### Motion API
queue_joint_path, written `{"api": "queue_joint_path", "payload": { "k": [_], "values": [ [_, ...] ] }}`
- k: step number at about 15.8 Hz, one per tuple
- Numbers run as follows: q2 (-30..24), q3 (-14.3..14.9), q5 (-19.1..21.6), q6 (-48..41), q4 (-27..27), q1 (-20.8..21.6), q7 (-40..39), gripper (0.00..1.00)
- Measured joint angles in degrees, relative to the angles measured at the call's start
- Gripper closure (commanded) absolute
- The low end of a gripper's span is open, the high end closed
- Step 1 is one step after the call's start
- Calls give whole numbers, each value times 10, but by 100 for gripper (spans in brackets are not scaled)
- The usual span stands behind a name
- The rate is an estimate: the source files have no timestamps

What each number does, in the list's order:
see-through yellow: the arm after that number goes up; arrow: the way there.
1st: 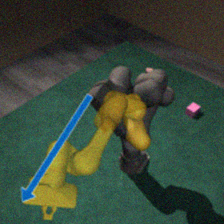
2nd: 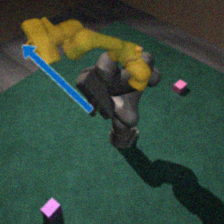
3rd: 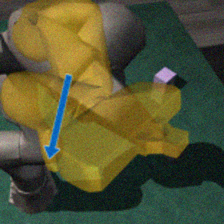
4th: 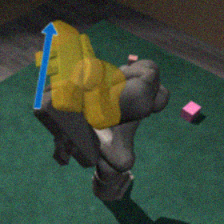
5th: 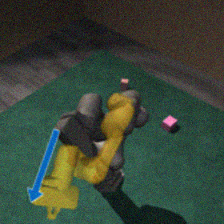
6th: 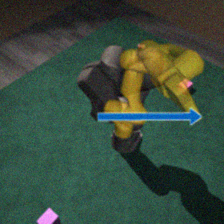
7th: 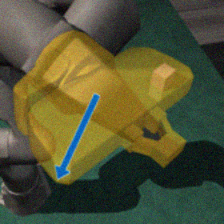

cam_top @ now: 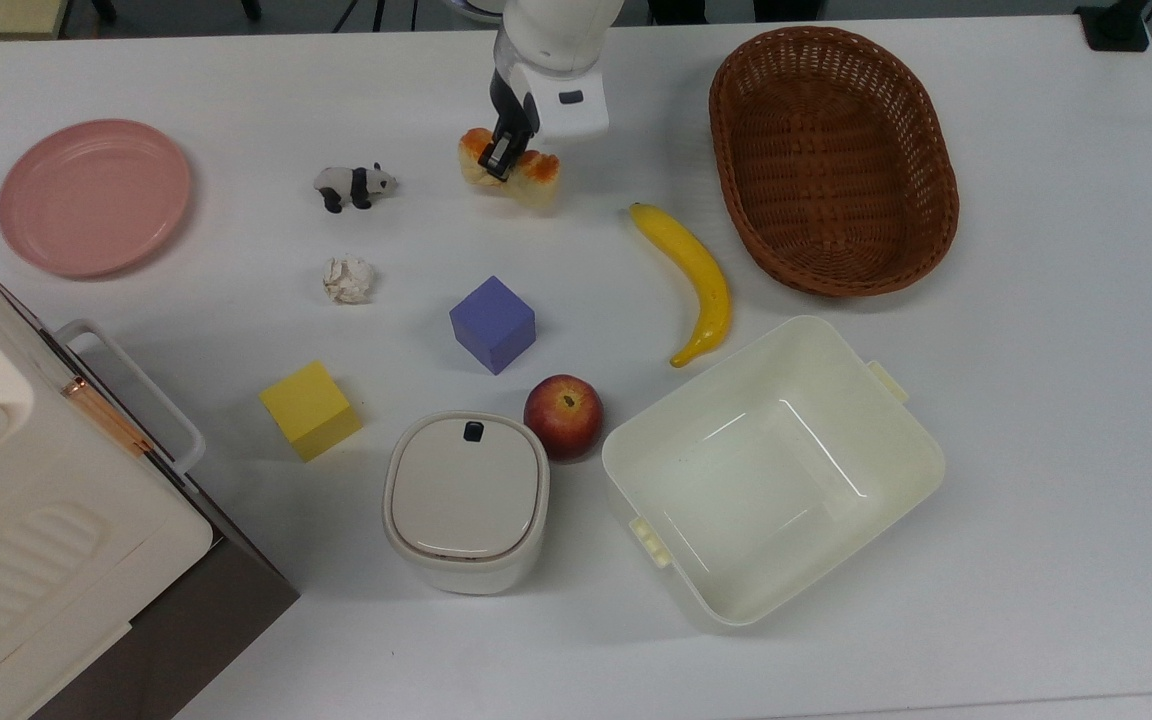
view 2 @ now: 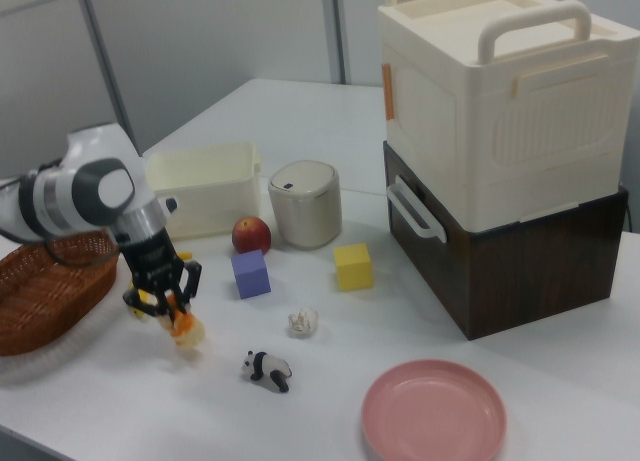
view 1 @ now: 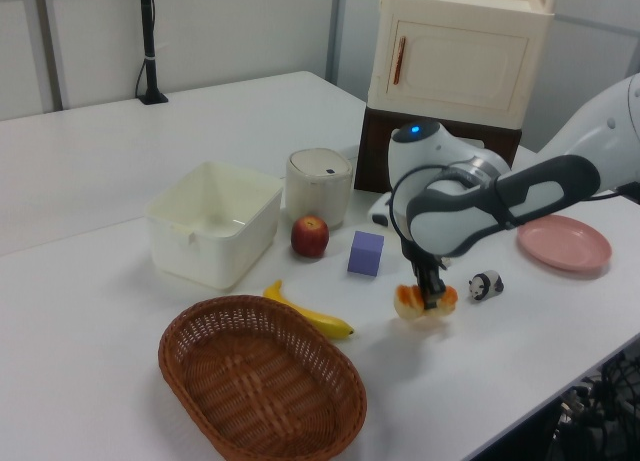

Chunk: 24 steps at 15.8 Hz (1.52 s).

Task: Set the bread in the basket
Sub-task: 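Carry the bread roll over the wicker basket and lower it inside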

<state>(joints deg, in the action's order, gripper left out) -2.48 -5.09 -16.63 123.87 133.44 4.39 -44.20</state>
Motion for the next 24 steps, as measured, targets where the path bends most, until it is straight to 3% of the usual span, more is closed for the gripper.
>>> {"api": "queue_joint_path", "payload": {
  "k": [5, 8, 14, 22, 23, 24],
  "values": [
    [0, -2, 105, -128, -116, 36, 90, 94],
    [1, -4, 140, -160, -168, 62, 176, 94],
    [48, -43, 146, -162, -212, 128, 356, 93],
    [164, -47, 132, -162, -286, 243, 477, 89],
    [172, -47, 126, -162, -292, 249, 485, 74],
    [179, -47, 121, -162, -298, 253, 492, 38]
  ]
}}
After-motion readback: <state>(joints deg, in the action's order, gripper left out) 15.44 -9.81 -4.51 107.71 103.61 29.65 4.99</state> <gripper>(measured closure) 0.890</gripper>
